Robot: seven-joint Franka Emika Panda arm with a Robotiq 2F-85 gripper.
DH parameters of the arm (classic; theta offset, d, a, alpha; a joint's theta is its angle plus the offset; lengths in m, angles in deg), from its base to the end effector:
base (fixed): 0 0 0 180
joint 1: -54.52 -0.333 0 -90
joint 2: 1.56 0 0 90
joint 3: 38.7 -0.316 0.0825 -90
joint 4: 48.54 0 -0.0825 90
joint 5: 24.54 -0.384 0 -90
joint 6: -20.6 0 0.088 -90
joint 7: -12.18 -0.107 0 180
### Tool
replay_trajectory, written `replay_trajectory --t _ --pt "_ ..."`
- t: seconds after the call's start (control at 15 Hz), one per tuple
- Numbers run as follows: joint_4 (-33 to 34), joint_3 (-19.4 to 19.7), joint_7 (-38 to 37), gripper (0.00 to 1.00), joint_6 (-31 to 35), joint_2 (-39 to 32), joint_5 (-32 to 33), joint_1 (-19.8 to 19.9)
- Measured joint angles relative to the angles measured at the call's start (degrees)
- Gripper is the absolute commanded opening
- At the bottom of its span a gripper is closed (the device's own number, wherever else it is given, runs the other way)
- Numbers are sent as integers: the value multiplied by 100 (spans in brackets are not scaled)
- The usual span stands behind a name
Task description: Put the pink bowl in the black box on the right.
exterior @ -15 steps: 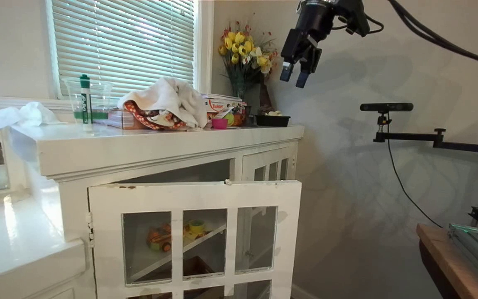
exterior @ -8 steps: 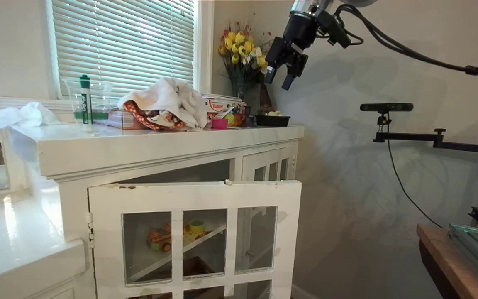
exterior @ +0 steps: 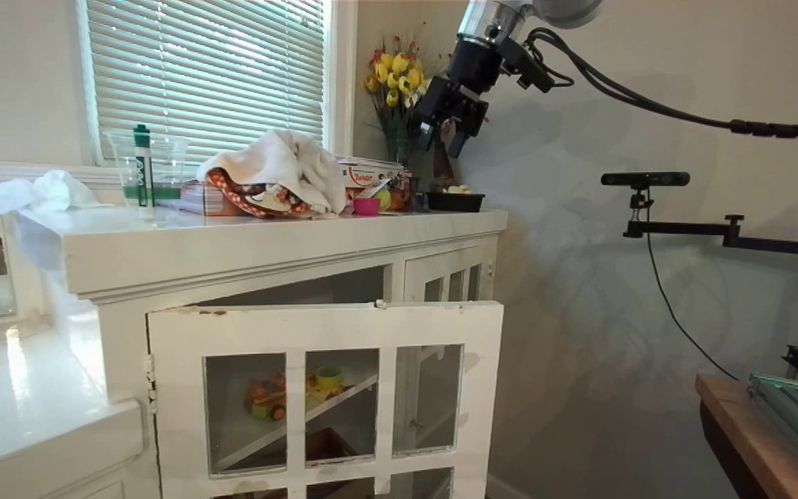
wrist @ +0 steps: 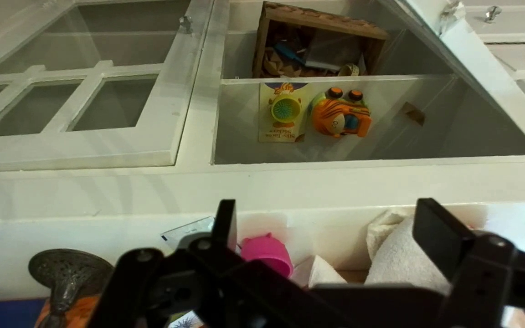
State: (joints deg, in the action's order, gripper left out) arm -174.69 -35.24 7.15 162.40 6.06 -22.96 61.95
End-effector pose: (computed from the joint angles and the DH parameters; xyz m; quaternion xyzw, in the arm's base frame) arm 0.5299 -0.1028 0.4826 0.9711 -0.1274 0.2010 0.0169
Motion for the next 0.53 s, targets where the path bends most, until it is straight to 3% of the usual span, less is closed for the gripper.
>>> replay_trajectory --t 0.53 --pt "1237 107 5 100 -85 -1048 191 -13"
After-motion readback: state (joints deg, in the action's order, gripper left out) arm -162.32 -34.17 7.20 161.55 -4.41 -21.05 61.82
